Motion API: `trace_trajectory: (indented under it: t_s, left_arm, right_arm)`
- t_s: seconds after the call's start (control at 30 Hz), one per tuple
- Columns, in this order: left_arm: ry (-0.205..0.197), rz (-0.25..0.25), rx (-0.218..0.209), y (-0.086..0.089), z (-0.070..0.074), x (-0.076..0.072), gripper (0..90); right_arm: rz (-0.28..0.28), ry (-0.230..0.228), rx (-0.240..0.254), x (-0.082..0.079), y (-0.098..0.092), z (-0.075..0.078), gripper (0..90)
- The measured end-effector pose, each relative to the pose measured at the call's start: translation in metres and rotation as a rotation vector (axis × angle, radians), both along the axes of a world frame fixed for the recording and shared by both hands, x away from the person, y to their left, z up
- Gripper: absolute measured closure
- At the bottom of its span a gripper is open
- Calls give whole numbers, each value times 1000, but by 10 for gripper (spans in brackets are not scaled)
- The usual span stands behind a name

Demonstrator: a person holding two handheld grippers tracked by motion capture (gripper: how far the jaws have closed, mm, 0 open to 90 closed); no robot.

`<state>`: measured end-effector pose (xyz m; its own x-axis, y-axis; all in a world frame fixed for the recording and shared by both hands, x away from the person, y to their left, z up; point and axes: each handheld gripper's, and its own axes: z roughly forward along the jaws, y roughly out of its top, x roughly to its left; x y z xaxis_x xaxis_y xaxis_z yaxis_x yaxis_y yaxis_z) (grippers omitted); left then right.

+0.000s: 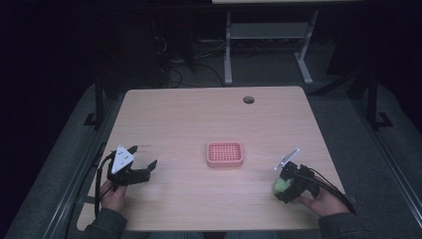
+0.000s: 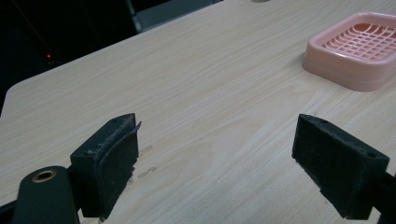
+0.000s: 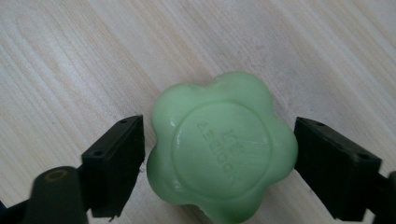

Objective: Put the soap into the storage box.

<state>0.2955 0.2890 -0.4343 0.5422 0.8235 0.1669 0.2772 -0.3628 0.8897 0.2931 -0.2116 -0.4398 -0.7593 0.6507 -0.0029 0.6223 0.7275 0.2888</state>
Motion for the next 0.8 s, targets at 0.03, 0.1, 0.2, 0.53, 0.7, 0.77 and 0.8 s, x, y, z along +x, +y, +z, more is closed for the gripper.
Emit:
trace_trajectory:
  t_s: [0.03, 0.1, 0.2, 0.53, 0.7, 0.77, 0.8]
  left_arm:
    - [0, 0, 1, 0, 0, 0, 141]
    - [1, 2, -2, 1, 0, 0, 141]
    - [2, 4, -3, 1, 1, 0, 141]
    - [2, 1, -2, 1, 0, 0, 141]
    - [1, 0, -3, 0, 0, 0, 141]
    - [3, 1, -4, 1, 1, 0, 141]
    - [3, 1, -5, 1, 0, 0, 141]
  right_arm:
    - [2, -5, -6, 0, 1, 0, 197]
    - [5, -6, -12, 0, 2, -1, 207]
    - [5, -9, -18, 0, 3, -1, 217]
    - [6, -4, -33, 0, 4, -3, 229]
    - [6, -3, -39, 0, 5, -4, 236]
    - [3, -2, -37, 0, 5, -4, 237]
    - [3, -1, -37, 0, 5, -4, 237]
